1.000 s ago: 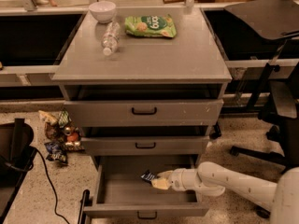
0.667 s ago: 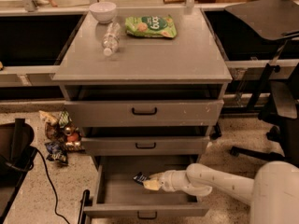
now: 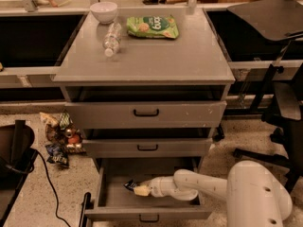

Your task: Place rxbar blueberry into bottom drawer

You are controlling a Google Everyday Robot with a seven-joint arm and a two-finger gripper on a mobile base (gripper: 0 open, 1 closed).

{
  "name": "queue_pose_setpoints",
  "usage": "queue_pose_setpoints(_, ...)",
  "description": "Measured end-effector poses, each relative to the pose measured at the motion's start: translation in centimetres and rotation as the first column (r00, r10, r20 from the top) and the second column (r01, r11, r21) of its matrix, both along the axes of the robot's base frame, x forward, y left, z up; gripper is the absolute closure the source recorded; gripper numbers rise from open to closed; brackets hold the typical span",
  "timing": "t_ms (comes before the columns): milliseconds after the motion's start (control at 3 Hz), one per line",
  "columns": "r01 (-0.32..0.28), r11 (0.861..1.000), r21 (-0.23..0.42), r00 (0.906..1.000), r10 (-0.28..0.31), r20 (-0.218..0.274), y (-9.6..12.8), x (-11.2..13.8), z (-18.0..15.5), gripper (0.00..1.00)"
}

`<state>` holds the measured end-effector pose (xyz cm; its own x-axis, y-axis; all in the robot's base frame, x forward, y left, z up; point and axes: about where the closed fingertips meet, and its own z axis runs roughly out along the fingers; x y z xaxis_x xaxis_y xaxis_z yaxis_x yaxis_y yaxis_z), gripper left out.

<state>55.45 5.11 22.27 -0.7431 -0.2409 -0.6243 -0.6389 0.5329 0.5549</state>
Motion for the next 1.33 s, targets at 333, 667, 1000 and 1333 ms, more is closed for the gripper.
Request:
queue_pose_setpoints(333,0.001,1.0,0.019,0.9999,-0.001,-0.017,1.55,0.27,-1.26,0.58)
queue_pose_setpoints(667,0.001,1.0,0.019,0.9999,-0.001,-0.017,1.59,0.28,-1.3,0.34)
queue_pose_setpoints(1000,0.001,1.0,0.019,0.9998,-0.001,-0.017,1.59,0.28,-1.3,0.11)
queue_pose_setpoints(1333,0.001,1.0,0.019,0.9999,-0.001,-0.017,1.59,0.27,-1.29,0.0)
